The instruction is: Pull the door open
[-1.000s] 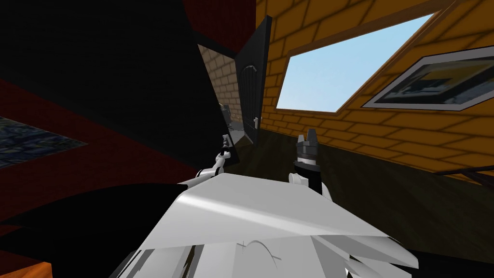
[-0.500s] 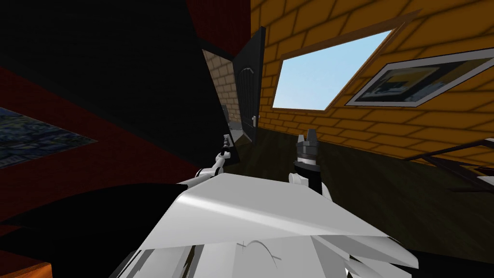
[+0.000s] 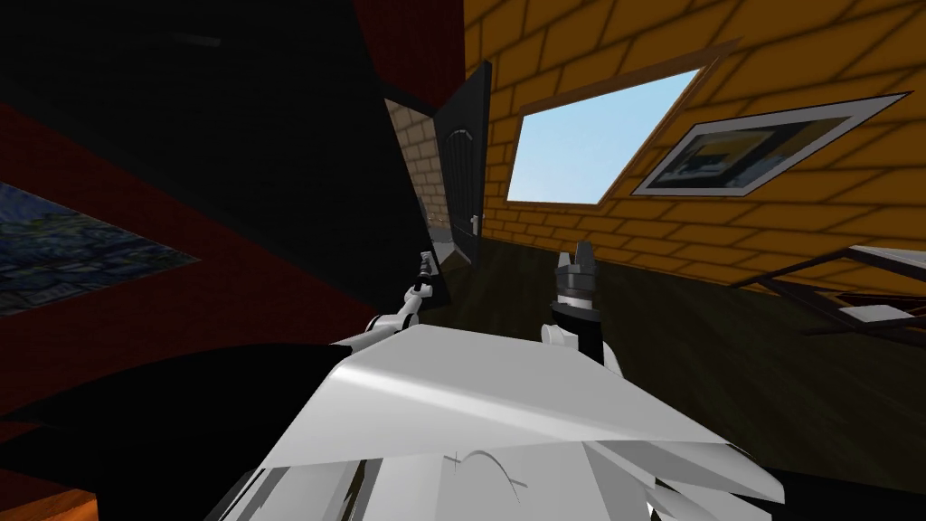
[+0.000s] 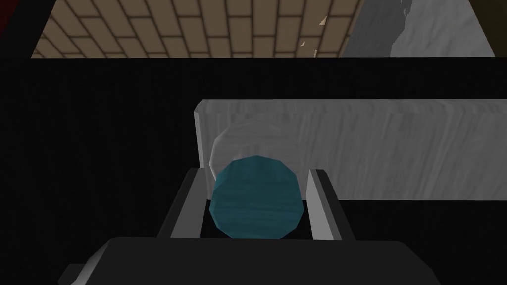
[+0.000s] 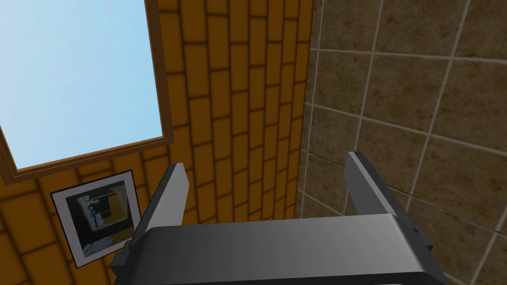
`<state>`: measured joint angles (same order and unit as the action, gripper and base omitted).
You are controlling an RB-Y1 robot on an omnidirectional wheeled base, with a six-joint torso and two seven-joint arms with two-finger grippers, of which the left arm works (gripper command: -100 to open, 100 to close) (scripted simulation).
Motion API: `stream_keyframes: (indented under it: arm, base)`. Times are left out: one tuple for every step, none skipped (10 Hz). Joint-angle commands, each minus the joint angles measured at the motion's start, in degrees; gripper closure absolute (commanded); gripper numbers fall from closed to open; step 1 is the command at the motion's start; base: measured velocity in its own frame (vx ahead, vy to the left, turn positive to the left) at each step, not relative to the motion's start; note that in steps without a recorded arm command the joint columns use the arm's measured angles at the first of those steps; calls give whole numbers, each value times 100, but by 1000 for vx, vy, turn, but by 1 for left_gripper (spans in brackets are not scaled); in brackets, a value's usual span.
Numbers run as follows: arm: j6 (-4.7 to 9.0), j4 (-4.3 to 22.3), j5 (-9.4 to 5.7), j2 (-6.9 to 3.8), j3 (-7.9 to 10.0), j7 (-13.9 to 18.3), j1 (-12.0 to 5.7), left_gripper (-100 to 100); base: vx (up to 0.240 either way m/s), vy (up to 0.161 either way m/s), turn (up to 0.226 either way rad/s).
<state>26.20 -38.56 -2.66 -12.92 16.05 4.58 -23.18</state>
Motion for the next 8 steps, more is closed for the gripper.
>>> stream_keyframes:
  arm:
    - [6,-10,22,-14,-90,78,33,100]
    - [9,-13,29,-21,-120,103,34,100]
    - [17,-18,43,-37,-183,156,37,100]
    - [24,-22,58,-52,-245,210,39,100]
    - [30,-27,71,-67,-305,260,42,100]
    - [36,-31,84,-80,-359,306,44,100]
    - [41,-34,94,-91,-403,343,46,100]
    - [45,-37,101,-99,-434,370,47,100]
  base:
    - [-195,65,-93]
    - [-161,64,-77]
    - [-156,60,-80]
    - [-190,68,-97]
    - [-218,109,-111]
    - [-210,74,-112]
    - [-193,57,-77]
    - [-174,52,-58]
